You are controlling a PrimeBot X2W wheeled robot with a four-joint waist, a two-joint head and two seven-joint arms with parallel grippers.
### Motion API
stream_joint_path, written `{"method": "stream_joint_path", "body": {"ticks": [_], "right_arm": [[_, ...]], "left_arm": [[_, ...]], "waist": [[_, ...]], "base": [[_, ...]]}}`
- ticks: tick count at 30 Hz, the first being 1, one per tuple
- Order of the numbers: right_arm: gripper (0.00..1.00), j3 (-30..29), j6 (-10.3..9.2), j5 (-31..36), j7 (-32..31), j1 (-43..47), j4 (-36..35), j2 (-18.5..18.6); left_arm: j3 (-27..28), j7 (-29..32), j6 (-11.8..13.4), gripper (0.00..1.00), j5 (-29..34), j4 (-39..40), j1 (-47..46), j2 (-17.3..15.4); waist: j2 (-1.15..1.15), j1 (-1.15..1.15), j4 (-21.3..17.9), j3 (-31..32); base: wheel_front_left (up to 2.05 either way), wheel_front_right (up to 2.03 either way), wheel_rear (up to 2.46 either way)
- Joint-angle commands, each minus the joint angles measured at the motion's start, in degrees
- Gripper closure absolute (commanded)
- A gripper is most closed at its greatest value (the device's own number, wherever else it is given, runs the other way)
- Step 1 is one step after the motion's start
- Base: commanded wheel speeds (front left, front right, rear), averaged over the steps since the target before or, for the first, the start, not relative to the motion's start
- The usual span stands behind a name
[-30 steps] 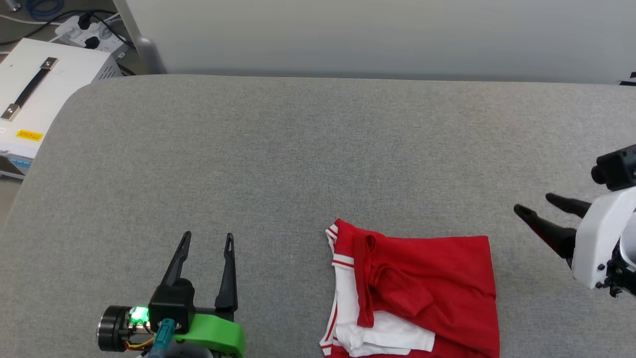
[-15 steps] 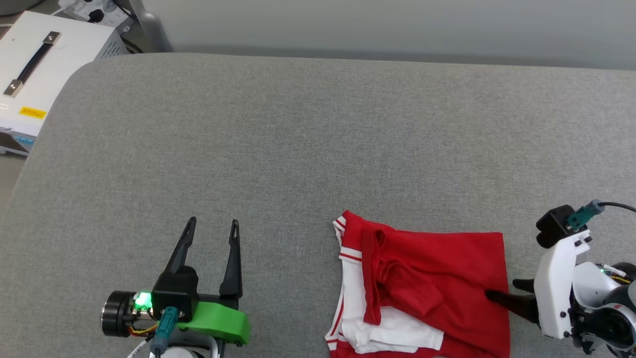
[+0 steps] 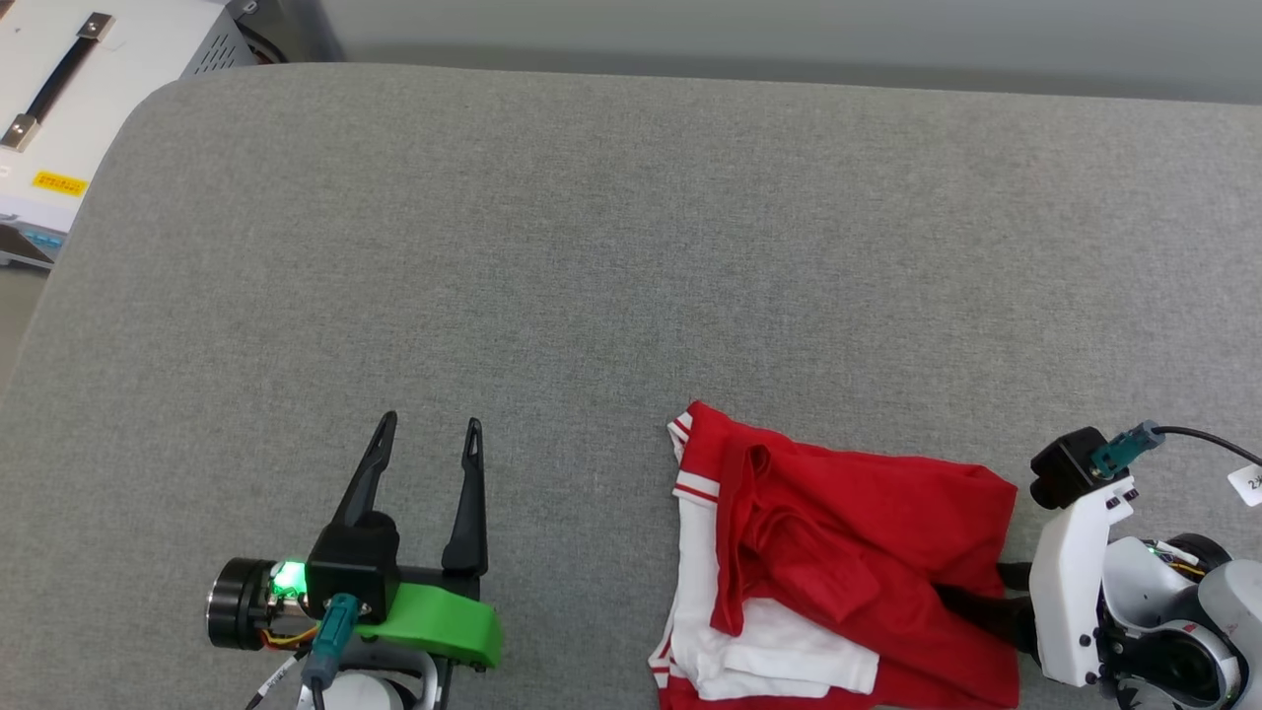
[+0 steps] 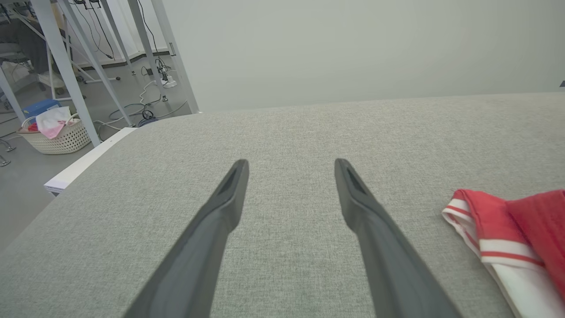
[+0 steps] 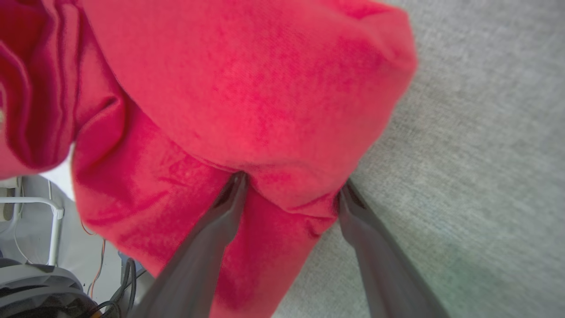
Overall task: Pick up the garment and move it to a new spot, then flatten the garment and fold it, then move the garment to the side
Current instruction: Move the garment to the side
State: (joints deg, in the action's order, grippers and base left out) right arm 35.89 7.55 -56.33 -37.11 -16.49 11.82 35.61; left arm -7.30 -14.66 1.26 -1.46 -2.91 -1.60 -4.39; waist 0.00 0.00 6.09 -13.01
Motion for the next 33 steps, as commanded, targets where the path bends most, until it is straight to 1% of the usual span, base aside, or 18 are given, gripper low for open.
{"method": "stream_joint_path", "body": {"ticks": [1, 2, 10, 11, 14, 20, 25, 28, 33], "right_arm": [[0.57, 2.72, -0.06, -0.58, 0.47, 1.17, 1.72, -1.48], [1.00, 3.14, -0.06, -0.88, 1.34, 0.83, 1.66, -1.17], [1.00, 4.02, -0.06, -1.60, 7.97, -2.96, -0.47, 2.03], [1.00, 3.56, -0.06, -0.94, 10.56, -4.66, -1.88, 3.88], [1.00, 3.08, -0.06, -0.43, 12.26, -6.15, -3.45, 5.57], [1.00, 2.13, -0.06, 2.30, 13.72, -9.37, -6.70, 9.34], [1.00, -0.05, -0.06, 3.86, 13.94, -11.40, -8.12, 11.87], [1.00, -1.60, -0.06, 4.38, 14.62, -12.06, -8.54, 12.80], [1.00, -4.13, -0.06, 5.12, 15.74, -12.90, -8.25, 13.65]], "left_arm": [[-0.01, -0.34, 0.10, 0.00, 0.27, 0.01, -0.93, 0.18], [0.00, -0.34, 0.15, 0.00, 0.21, -0.02, -0.89, 0.22], [-0.10, -0.34, 0.29, 0.00, -0.03, -0.32, -0.78, 0.45], [0.07, -0.34, 0.41, 0.00, -0.03, -0.36, -0.44, 0.49], [0.35, -0.34, 0.61, 0.00, -0.11, -0.18, 0.13, 0.53], [0.96, -0.34, 0.95, 0.00, -0.46, 0.43, 0.80, 0.69], [1.50, -0.34, 1.08, 0.00, -0.38, 1.04, 0.29, 0.75], [1.84, -0.34, 1.00, 0.00, -0.09, 1.37, -0.32, 0.54], [2.48, -0.34, 1.08, 0.00, 0.28, 2.28, -1.43, 0.08]], "waist": [[0.00, 0.00, -0.08, 0.00], [0.00, 0.00, -0.17, 0.04], [0.00, 0.00, -0.77, 1.08], [0.00, 0.00, -1.27, 1.64], [0.00, 0.00, -2.27, 1.99], [0.00, 0.00, -6.15, 1.64], [0.00, 0.00, -10.52, 0.43], [0.00, 0.00, -13.17, -0.77], [0.00, 0.00, -16.23, -2.91]], "base": [[0.00, 0.00, 0.00], [0.00, 0.00, 0.00], [0.00, 0.00, 0.00], [0.00, 0.00, 0.00], [0.00, 0.00, 0.00], [0.00, 0.00, 0.00], [0.00, 0.00, 0.00], [0.00, 0.00, 0.00], [0.00, 0.00, 0.00]]}}
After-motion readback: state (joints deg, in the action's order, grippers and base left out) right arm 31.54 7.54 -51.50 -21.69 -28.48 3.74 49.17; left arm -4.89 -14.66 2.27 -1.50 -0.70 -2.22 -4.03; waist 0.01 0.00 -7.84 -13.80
